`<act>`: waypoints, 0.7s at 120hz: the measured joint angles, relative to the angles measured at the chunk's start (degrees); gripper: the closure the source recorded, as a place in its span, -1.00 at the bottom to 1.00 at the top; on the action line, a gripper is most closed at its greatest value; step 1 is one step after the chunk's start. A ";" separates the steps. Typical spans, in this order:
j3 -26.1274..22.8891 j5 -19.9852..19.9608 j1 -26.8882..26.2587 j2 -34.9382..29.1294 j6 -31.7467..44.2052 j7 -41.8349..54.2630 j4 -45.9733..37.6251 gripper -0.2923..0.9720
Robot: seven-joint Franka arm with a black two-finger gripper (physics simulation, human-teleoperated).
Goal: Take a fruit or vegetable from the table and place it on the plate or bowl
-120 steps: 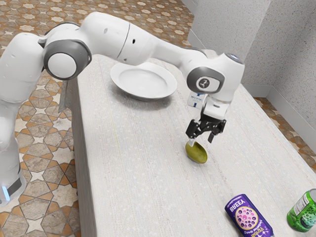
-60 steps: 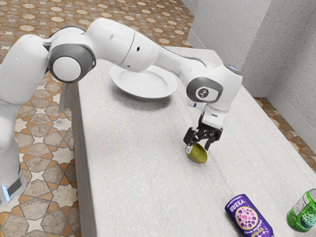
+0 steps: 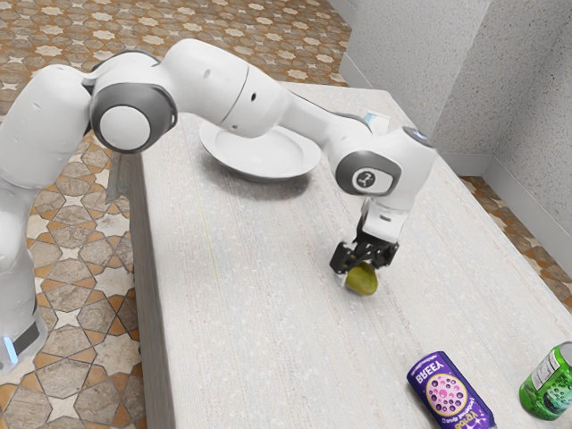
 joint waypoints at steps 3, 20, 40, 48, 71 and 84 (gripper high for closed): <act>0.01 0.06 0.00 -0.09 0.15 -0.02 -0.13 -0.11; -0.05 0.12 -0.28 -5.30 0.34 -0.09 -0.56 -0.10; -0.05 0.00 -0.29 -16.62 -2.72 -0.34 -0.30 -0.11; 5.56 0.22 -1.92 -20.78 -5.08 -0.47 -0.33 -0.12; 25.98 0.94 3.31 -24.79 -10.31 0.78 -0.57 -0.11; 31.03 1.17 9.30 -24.99 -11.77 1.94 -0.89 -0.11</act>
